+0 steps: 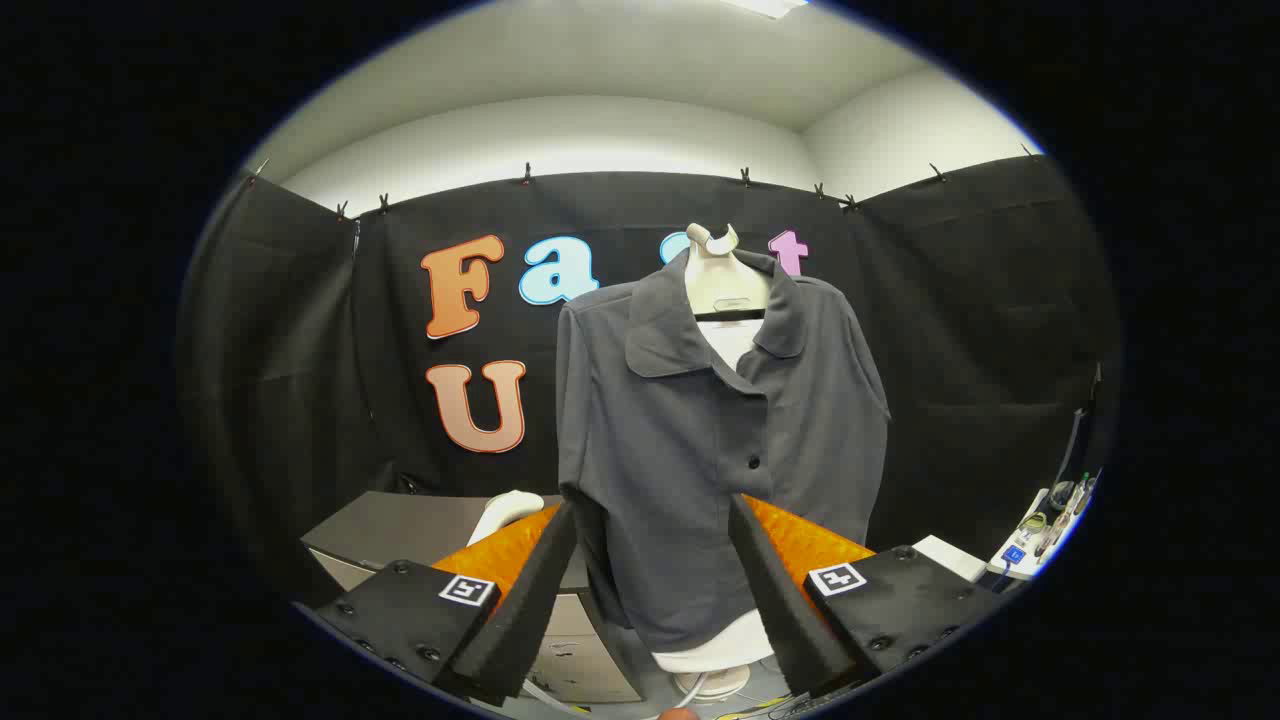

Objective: Iron the clothes twice with a garment steamer, once on the left side and once on the right side.

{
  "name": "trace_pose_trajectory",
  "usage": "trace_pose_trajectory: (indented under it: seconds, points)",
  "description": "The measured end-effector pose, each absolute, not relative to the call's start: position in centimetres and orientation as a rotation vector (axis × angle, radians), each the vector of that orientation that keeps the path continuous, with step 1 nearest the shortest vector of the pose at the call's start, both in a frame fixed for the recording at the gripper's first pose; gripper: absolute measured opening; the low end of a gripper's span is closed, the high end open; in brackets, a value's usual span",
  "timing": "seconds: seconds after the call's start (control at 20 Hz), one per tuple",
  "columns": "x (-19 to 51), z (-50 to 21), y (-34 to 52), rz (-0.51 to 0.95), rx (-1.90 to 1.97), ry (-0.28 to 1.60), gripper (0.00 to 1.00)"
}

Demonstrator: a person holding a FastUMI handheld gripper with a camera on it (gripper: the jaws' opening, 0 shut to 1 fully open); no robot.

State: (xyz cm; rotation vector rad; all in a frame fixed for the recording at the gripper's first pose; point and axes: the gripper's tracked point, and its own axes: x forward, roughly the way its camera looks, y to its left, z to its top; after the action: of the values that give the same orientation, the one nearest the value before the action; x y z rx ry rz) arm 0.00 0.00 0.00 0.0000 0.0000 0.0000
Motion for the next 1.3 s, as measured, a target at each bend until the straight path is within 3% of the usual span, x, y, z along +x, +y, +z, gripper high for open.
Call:
trace_pose_trajectory:
  seconds: [1.3]
  points:
    - [-0.4,0.1,0.1,0.003,0.033,-0.005,0.98]
